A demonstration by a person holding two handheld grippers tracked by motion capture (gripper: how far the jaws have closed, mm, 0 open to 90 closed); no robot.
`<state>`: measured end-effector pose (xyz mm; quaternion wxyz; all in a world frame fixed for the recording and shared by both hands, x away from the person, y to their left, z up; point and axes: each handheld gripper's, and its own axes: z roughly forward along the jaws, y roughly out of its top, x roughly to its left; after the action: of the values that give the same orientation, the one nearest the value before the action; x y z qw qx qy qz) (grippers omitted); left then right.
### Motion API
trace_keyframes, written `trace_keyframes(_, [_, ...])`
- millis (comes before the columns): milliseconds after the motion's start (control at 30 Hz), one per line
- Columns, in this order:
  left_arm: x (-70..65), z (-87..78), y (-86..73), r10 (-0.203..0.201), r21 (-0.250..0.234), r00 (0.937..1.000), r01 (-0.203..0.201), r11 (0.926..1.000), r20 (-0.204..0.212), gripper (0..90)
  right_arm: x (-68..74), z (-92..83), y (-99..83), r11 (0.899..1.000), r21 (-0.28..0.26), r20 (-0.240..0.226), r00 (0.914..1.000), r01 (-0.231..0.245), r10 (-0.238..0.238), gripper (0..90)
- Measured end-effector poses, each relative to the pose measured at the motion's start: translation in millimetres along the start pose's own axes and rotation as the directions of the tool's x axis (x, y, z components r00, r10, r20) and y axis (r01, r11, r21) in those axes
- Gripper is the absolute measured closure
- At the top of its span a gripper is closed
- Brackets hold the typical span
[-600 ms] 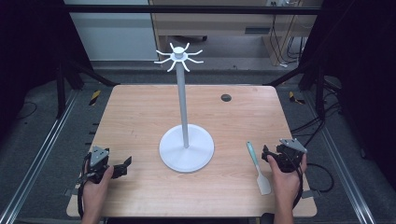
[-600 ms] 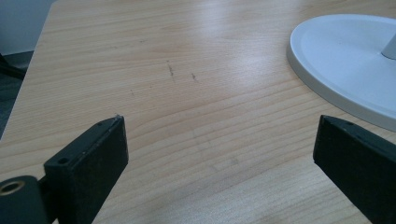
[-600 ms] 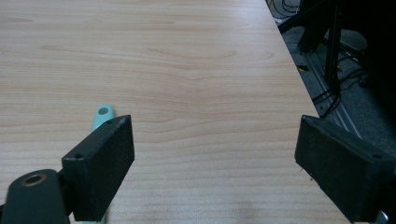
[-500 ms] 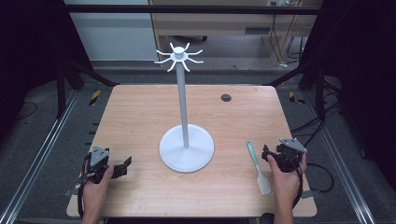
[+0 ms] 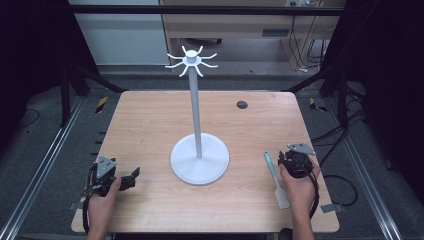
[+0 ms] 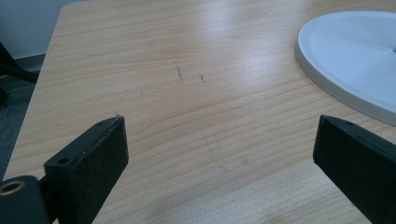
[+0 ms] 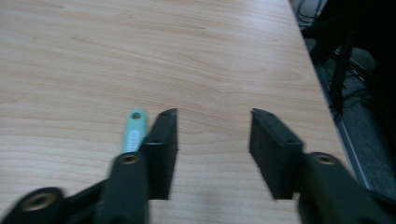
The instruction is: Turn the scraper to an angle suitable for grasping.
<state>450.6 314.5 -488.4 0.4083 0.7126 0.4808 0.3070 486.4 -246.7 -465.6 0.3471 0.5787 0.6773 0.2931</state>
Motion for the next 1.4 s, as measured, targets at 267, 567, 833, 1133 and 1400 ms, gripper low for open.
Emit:
trace_keyframes(267, [4.1,-1.3,-0.9,-0.012,0.0,0.9999,0.012,0.9999,-0.007,3.1,2.3,13.9,13.8,0.996,0.082,-0.139,0.9902,0.022,-0.011,88.1])
trace_keyframes(567, [1.4,0.2,-0.7,0.001,0.008,1.0,-0.001,1.0,-0.001,3.3,3.6,34.2,15.2,0.986,0.158,-0.189,0.9817,0.053,-0.023,90.0])
trace_keyframes(833, [2.0,-0.1,-0.6,0.003,0.009,1.0,-0.003,1.0,0.001,3.4,3.9,44.3,12.3,0.982,0.182,-0.196,0.9805,0.046,-0.009,90.0])
trace_keyframes(1133, [0.3,0.4,-0.5,0.01,0.011,0.9999,-0.01,0.9999,0.001,3.7,6.2,47.9,9.5,0.979,0.199,-0.202,0.9794,0.04,0.001,90.0])
trace_keyframes(1400, [0.3,0.4,-0.5,0.011,0.012,0.9999,-0.011,0.9999,0.0,3.8,5.9,50.4,8.4,0.978,0.205,-0.204,0.979,0.04,0.003,90.0])
